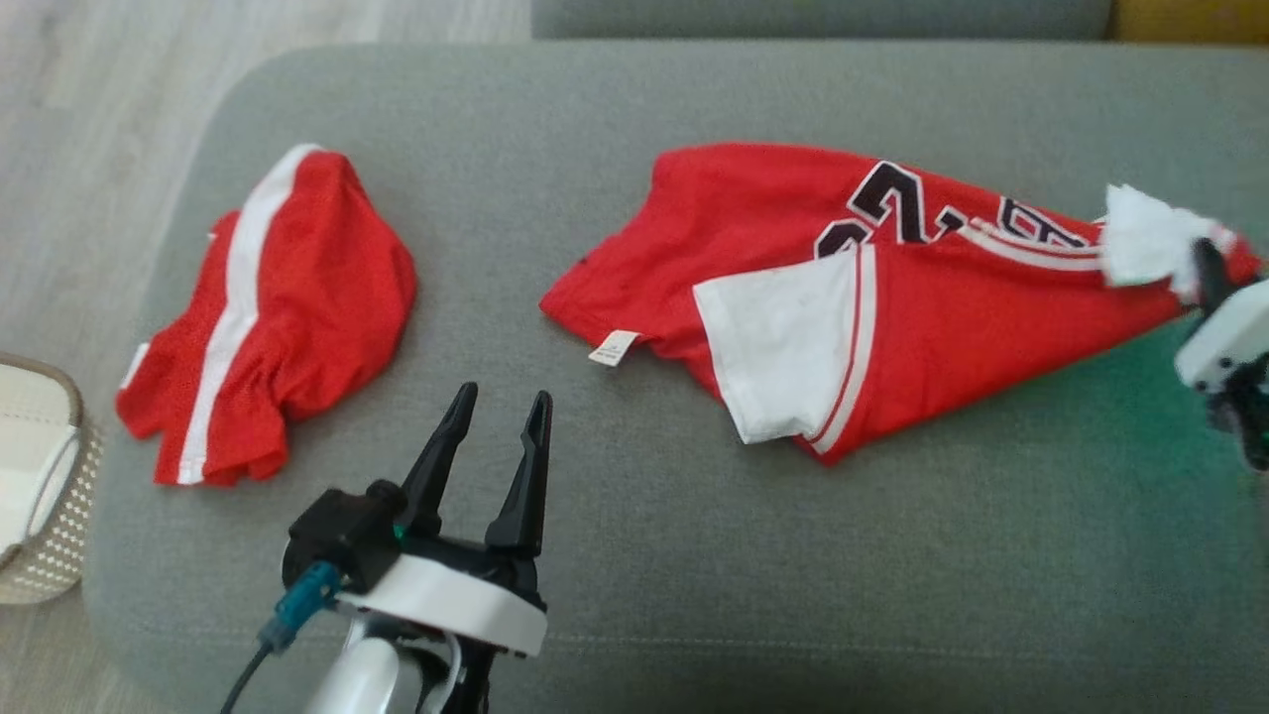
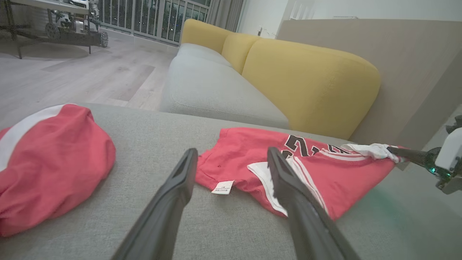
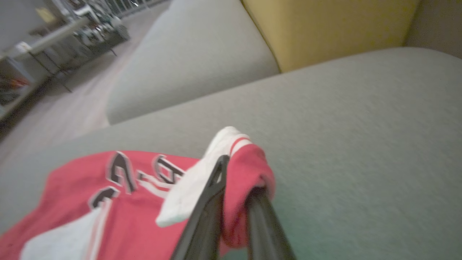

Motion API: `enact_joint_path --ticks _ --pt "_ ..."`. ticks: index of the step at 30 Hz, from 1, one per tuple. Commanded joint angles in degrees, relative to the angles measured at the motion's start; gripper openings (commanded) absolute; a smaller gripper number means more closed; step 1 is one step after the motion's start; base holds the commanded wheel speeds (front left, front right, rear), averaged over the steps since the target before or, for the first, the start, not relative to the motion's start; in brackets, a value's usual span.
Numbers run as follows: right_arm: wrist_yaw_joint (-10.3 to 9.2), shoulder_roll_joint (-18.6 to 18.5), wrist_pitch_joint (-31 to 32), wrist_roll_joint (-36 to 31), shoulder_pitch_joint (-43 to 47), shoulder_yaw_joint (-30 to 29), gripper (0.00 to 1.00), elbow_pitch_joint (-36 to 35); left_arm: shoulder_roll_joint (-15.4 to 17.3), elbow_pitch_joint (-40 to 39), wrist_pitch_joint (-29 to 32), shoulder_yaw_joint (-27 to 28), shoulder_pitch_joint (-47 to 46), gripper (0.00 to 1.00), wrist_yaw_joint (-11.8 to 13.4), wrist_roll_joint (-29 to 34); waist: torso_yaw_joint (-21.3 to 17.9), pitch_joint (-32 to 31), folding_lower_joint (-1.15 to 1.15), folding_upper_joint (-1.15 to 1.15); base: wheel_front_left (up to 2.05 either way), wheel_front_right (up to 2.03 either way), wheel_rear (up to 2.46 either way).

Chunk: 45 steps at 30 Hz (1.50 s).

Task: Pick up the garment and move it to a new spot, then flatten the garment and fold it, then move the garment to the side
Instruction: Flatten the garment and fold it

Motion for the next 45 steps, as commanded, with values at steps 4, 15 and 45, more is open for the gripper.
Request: enact_joint_path --ticks 4,15,45 --pt "-0.01 -1.89 -2.33 -7.74 -6.69 -4.18 1.00 3.02 -0.09 -1.66 -0.70 1.91 -3.44 1.00 -0.20 0.18 -1.57 2.10 0.00 0.00 0.00 0.00 0.00" --pt "-0.01 8.94 -10.93 -15.57 -7.47 -1.73 1.00 -2.78 -0.09 -1.73 -0.70 3.44 -3.54 1.00 0.39 0.02 -4.68 -1.91 0.00 0.00 0.00 0.00 0.00" --pt "-0.01 16.09 -10.24 -13.28 28.96 17.79 1.00 -45.72 -0.09 -1.77 -0.70 3.68 -1.48 1.00 0.93 -0.04 -3.88 -2.62 0.00 0.00 0.00 0.00 0.00"
